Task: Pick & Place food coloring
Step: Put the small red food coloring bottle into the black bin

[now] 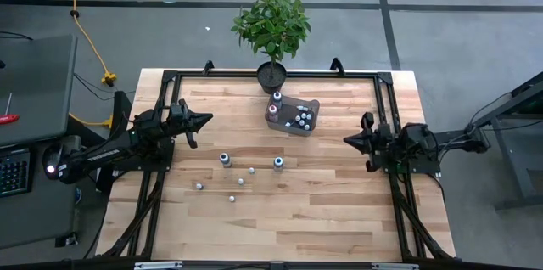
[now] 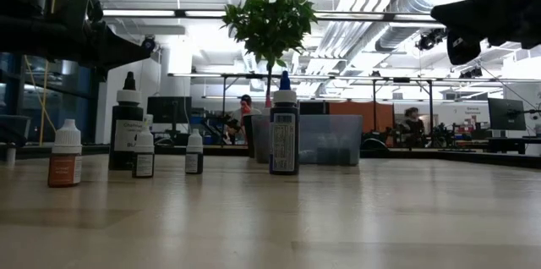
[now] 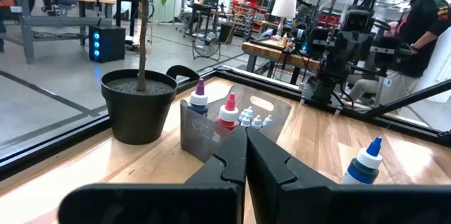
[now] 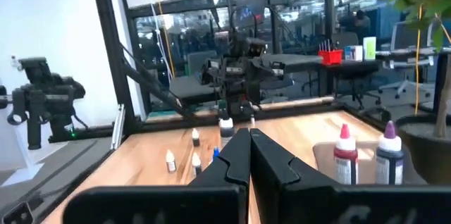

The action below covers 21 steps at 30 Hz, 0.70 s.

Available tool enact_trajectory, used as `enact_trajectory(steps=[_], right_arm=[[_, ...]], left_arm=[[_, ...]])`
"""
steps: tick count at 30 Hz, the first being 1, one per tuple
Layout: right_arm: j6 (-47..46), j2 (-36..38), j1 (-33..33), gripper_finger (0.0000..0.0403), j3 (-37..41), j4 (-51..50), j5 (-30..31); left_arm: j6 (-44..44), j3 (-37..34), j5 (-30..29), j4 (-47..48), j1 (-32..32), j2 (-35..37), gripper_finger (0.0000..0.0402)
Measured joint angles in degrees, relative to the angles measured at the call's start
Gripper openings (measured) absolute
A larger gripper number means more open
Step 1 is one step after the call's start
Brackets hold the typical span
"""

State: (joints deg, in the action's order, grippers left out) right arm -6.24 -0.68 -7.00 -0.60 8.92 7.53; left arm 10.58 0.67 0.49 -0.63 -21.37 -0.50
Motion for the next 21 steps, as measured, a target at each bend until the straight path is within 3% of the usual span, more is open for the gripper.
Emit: enact_trajectory(steps=[8, 13, 21], right_arm=[[3.7, 0.0, -0.2, 0.0, 0.0, -6.3, -0.3], [3.8, -0.9, -0.1, 0.0, 0.0, -7.1, -4.4], [3.8, -3.2, -0.1, 0.0, 0.0, -7.4, -4.9]], left_arm=[[0.0, 0.0, 0.0, 0.0, 0.0, 0.0, 0.0], [0.0, 0.0, 0.0, 0.0, 0.0, 0.0, 0.0], [0.0, 0.0, 0.0, 0.0, 0.0, 0.0, 0.0]])
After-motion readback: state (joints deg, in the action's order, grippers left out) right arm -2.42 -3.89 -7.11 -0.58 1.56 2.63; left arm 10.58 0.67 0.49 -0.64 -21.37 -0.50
